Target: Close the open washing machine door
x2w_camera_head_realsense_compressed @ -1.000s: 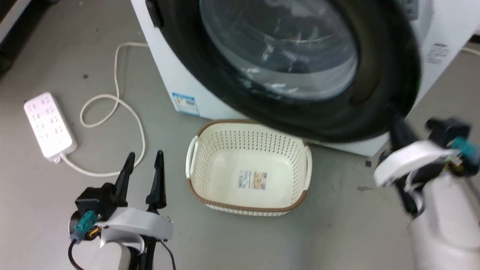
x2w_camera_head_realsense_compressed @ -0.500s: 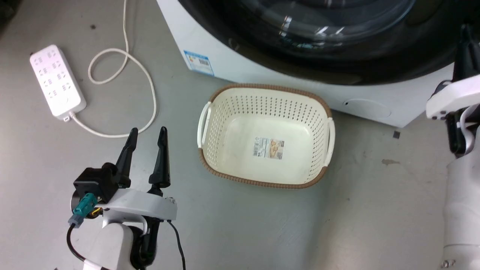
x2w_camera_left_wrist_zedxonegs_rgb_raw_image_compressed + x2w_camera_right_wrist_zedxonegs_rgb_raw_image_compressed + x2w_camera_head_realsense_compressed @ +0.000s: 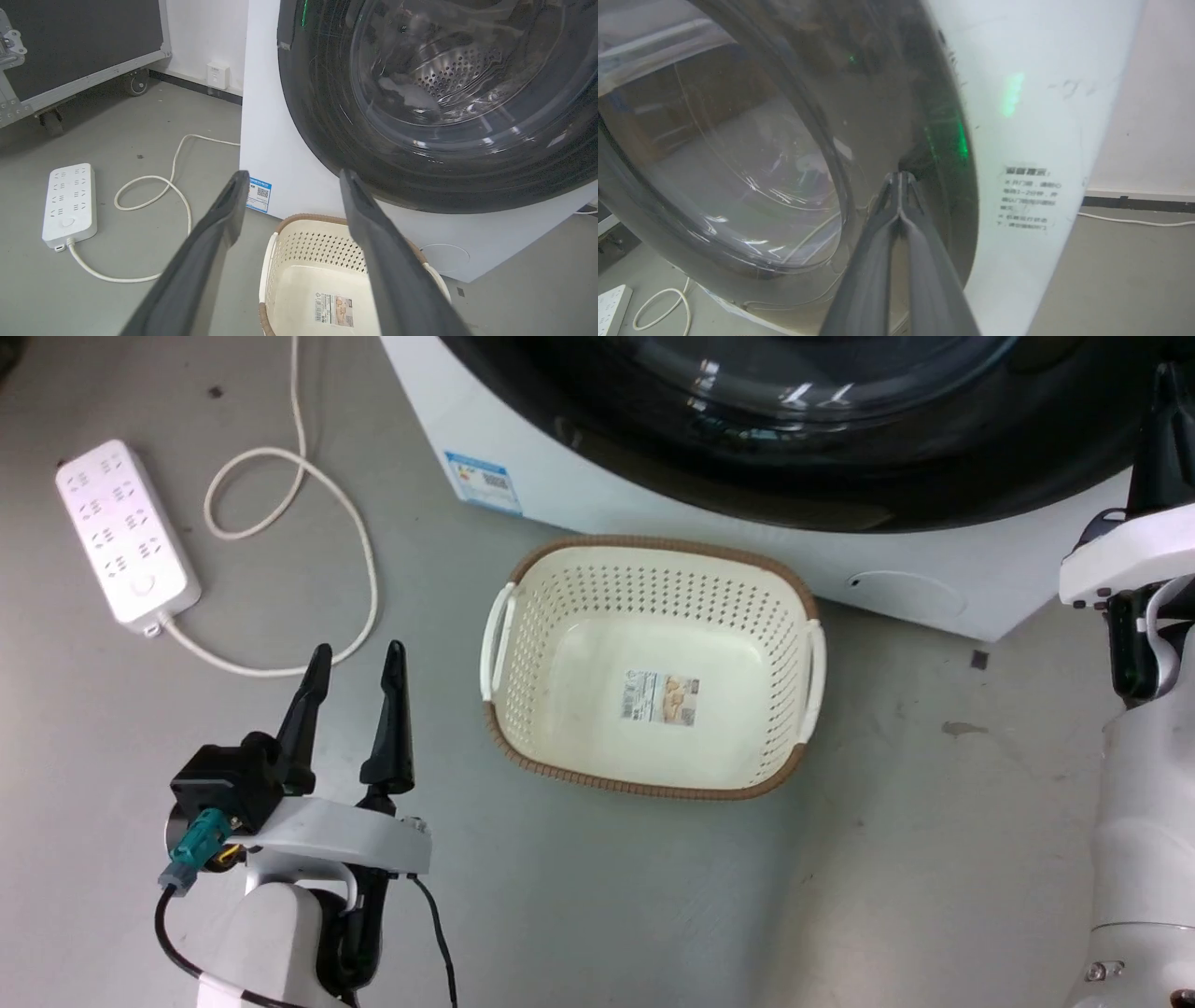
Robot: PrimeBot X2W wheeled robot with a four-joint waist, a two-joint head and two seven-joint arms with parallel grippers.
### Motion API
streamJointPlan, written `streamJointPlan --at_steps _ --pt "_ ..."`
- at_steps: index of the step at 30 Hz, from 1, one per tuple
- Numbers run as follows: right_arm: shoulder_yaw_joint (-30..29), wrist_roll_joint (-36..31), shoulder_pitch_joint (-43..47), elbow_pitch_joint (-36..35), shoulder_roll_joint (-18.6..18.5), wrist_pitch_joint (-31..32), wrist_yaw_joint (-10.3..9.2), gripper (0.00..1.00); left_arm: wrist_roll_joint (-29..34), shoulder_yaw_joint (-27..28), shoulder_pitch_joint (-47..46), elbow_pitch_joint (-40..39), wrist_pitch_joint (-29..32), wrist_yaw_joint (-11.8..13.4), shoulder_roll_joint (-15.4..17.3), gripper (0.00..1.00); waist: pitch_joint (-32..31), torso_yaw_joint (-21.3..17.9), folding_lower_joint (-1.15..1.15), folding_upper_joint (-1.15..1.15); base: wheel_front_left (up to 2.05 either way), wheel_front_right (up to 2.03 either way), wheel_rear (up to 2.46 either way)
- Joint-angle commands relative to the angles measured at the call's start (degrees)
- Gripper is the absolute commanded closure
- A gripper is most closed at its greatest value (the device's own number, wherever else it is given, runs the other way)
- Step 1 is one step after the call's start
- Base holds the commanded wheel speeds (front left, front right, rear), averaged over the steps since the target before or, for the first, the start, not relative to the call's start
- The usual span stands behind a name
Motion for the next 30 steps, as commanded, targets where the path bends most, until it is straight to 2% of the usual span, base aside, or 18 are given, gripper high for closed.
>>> streamJointPlan --at_steps 1,7,9,15,22,30 --pt "-0.1 1.2 -2.3 -1.0 -2.2 -1.1 -0.68 1.0 0.6 0.4 -0.7 0.1 -0.2 -0.4 -0.2 0.0 -1.6 -1.1 0.0 0.0 0.0 0.0 0.0" --pt "4.3 6.6 4.4 -4.2 -2.2 -2.3 -0.68 1.0 2.3 1.3 0.3 0.6 -0.2 -0.5 0.6 0.0 -7.2 -4.9 0.0 0.0 0.0 0.0 0.0" --pt "7.9 9.8 11.0 -8.1 -2.2 -2.5 -0.68 1.0 3.3 1.5 1.3 1.1 -0.2 -0.4 1.0 0.0 -10.9 -7.8 0.0 0.0 0.0 0.0 0.0" --pt "12.9 12.9 22.5 -14.0 -2.2 -2.5 -0.68 1.0 4.7 1.0 2.6 1.3 -0.2 0.1 1.5 0.0 -15.1 -10.7 0.0 0.0 0.0 0.0 0.0" --pt "19.2 14.2 35.2 -16.6 -2.2 -2.2 -0.68 1.0 7.8 -1.2 4.6 1.7 -0.2 0.4 2.5 0.0 -19.0 -11.8 0.0 0.0 0.0 0.0 0.0" --pt "22.7 15.0 45.3 -20.1 -2.2 0.8 -0.68 1.0 8.0 -3.0 6.7 3.0 1.5 0.6 2.8 0.0 -22.0 -11.1 0.0 0.0 0.0 0.0 0.0"
